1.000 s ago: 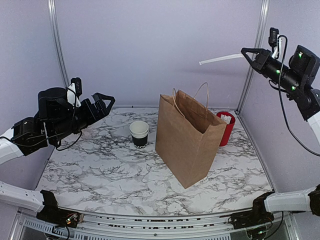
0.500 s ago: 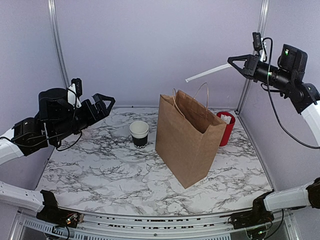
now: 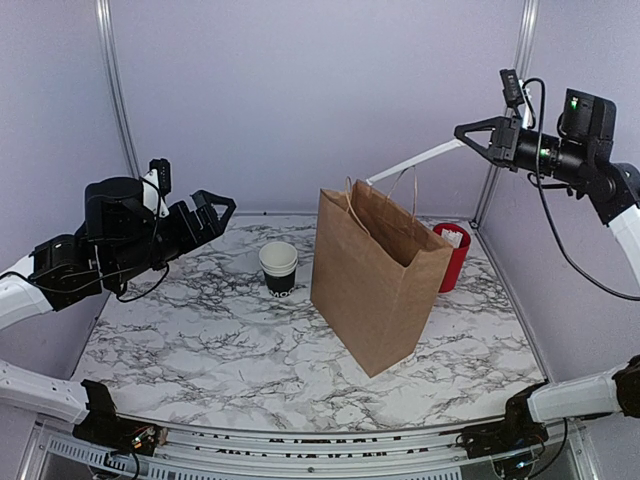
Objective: Pack the takeout coffee
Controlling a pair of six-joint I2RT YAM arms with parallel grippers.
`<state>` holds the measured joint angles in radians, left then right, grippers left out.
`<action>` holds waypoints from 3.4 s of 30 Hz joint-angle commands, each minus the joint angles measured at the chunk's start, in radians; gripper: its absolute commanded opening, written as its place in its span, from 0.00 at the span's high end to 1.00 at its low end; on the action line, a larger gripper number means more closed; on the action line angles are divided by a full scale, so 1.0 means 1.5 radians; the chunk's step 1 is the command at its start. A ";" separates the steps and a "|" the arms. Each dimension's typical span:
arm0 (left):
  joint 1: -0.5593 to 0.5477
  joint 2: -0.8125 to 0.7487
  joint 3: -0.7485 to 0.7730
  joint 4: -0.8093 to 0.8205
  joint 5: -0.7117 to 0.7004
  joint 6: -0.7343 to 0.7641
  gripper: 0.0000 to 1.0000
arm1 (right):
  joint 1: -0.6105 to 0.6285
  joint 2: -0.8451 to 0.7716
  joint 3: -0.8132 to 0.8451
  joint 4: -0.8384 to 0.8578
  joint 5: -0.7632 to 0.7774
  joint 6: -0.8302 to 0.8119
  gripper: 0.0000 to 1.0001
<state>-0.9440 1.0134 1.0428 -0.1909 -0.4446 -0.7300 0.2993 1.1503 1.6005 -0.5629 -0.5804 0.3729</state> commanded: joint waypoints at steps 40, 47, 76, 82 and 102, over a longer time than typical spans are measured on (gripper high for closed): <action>0.009 -0.021 -0.012 0.014 0.007 -0.007 0.01 | 0.149 0.010 0.059 -0.146 0.351 -0.086 0.08; 0.010 -0.024 -0.012 0.011 0.002 -0.002 0.01 | 0.148 -0.043 -0.031 -0.122 0.533 -0.064 0.00; 0.362 -0.030 -0.073 -0.090 0.069 0.181 0.01 | -0.059 -0.241 -0.678 0.286 0.612 -0.050 0.00; 0.439 0.003 -0.129 -0.032 0.164 0.237 0.01 | -0.060 -0.263 -0.814 0.484 0.697 -0.108 0.00; 0.497 -0.057 -0.350 0.246 0.121 0.365 0.01 | -0.189 0.119 -0.948 1.124 0.649 -0.239 0.00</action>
<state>-0.2123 0.9413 0.5518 0.0395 -0.2226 -0.2081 0.0269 1.2503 0.1333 0.8745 0.4244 0.0910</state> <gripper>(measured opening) 0.993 0.997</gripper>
